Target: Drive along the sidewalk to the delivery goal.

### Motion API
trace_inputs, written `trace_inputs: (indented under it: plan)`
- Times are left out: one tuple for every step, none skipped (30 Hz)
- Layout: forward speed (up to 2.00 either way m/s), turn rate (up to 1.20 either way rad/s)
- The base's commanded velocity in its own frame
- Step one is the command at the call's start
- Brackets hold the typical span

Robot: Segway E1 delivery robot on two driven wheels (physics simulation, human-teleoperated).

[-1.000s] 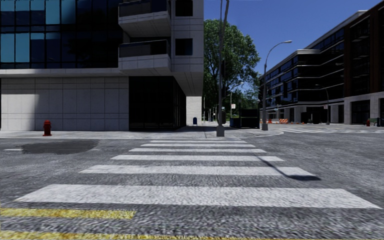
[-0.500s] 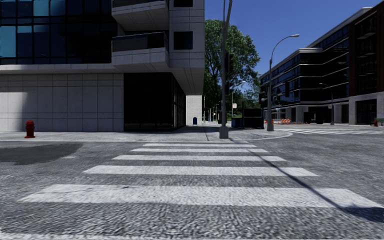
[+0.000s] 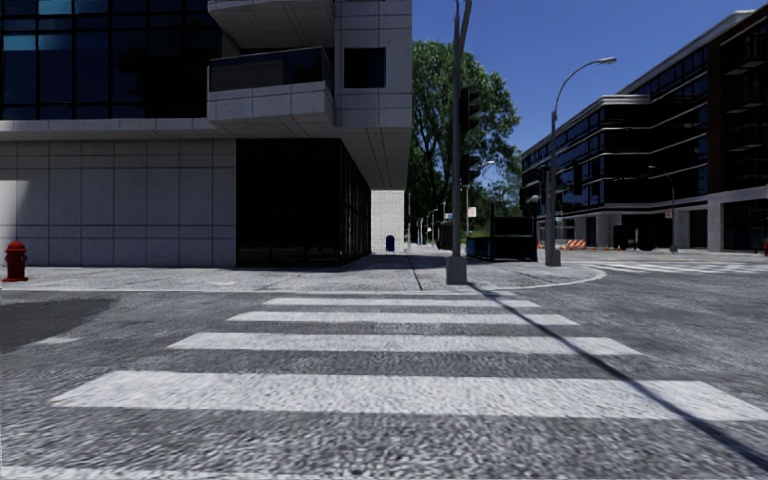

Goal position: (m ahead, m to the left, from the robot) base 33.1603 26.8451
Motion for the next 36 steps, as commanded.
trace_inputs:
  plan:
    - [2.00, 0.00]
    - [2.00, 0.00]
    - [2.00, 0.00]
    - [2.00, 0.00]
    - [2.00, 0.00]
    - [2.00, 0.00]
    - [2.00, 0.00]
    - [2.00, 0.00]
    - [2.00, 0.00]
    - [2.00, 0.00]
    - [2.00, 0.00]
    - [2.00, 0.00]
    - [2.00, 0.00]
    - [2.00, 0.00]
    - [2.00, 0.00]
    - [2.00, 0.00]
    - [2.00, 0.00]
    - [2.00, 0.00]
    - [2.00, 0.00]
    - [2.00, 0.00]
    - [2.00, 0.00]
    - [2.00, 0.00]
    - [2.00, 0.00]
    - [2.00, 0.00]
    - [2.00, 0.00]
    - [2.00, 0.00]
    - [2.00, 0.00]
    - [2.00, 0.00]
    - [2.00, 0.00]
    - [2.00, 0.00]
    - [2.00, 0.00]
    - [2.00, 0.00]
    - [2.00, 0.00]
    - [2.00, 0.00]
    - [2.00, 0.00]
    - [2.00, 0.00]
